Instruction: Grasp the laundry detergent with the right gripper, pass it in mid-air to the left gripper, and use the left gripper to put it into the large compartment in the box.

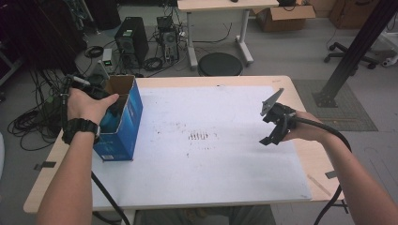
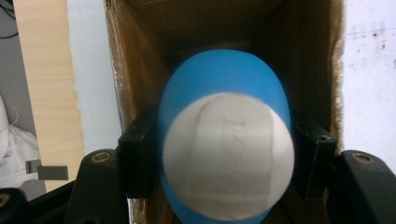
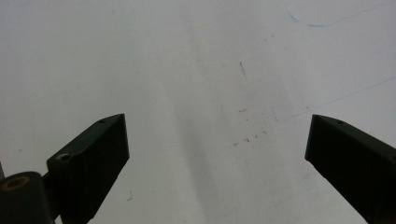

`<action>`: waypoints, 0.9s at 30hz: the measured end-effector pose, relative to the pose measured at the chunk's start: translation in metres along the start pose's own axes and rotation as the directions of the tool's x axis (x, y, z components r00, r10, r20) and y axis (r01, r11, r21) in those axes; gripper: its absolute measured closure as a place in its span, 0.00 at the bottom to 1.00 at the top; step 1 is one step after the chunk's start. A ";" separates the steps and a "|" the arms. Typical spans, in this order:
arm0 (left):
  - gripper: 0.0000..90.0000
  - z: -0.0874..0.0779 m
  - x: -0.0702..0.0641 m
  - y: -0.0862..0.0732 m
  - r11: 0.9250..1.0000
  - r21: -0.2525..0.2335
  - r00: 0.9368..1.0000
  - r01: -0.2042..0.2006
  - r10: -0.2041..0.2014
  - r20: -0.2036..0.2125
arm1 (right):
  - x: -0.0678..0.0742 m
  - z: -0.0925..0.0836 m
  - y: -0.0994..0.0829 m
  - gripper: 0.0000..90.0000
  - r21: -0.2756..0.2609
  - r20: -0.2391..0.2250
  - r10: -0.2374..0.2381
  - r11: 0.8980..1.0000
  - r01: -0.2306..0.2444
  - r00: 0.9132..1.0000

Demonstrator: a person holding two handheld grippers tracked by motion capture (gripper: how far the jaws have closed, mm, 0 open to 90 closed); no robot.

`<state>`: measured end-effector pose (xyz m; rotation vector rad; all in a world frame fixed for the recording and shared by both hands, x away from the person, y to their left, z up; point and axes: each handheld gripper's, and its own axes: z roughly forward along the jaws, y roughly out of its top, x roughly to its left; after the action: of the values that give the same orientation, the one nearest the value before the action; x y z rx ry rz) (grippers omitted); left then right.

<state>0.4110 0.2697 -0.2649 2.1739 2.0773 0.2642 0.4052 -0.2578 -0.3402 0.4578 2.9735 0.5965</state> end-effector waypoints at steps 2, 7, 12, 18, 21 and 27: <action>0.42 0.002 0.000 -0.001 1.000 0.003 1.000 -0.001 0.001 -0.003 | 0.000 0.001 0.000 0.07 0.003 -0.001 -0.001 1.000 0.001 1.000; 0.42 0.006 0.001 -0.001 1.000 0.009 1.000 -0.006 0.006 -0.004 | 0.001 0.001 0.000 0.07 0.007 -0.003 0.000 1.000 0.000 1.000; 0.42 0.009 -0.001 -0.002 1.000 0.012 1.000 -0.014 0.015 -0.008 | 0.001 0.002 0.000 0.07 0.006 -0.002 0.000 1.000 0.000 1.000; 0.42 0.010 -0.001 -0.002 1.000 0.013 1.000 -0.016 0.017 -0.011 | 0.002 0.004 0.001 0.07 0.008 -0.006 -0.001 1.000 0.001 1.000; 0.42 0.010 -0.002 -0.002 1.000 0.017 1.000 -0.020 0.020 -0.014 | 0.002 0.005 0.000 0.07 0.011 -0.009 0.000 1.000 0.001 1.000; 0.42 0.010 -0.003 -0.001 1.000 0.022 1.000 -0.022 0.022 -0.015 | 0.003 0.006 -0.001 0.07 0.011 -0.010 -0.001 1.000 0.001 1.000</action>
<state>0.4116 0.2672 -0.2753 2.2150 2.0748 0.2623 0.4031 -0.2552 -0.3464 0.4557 2.9879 0.5843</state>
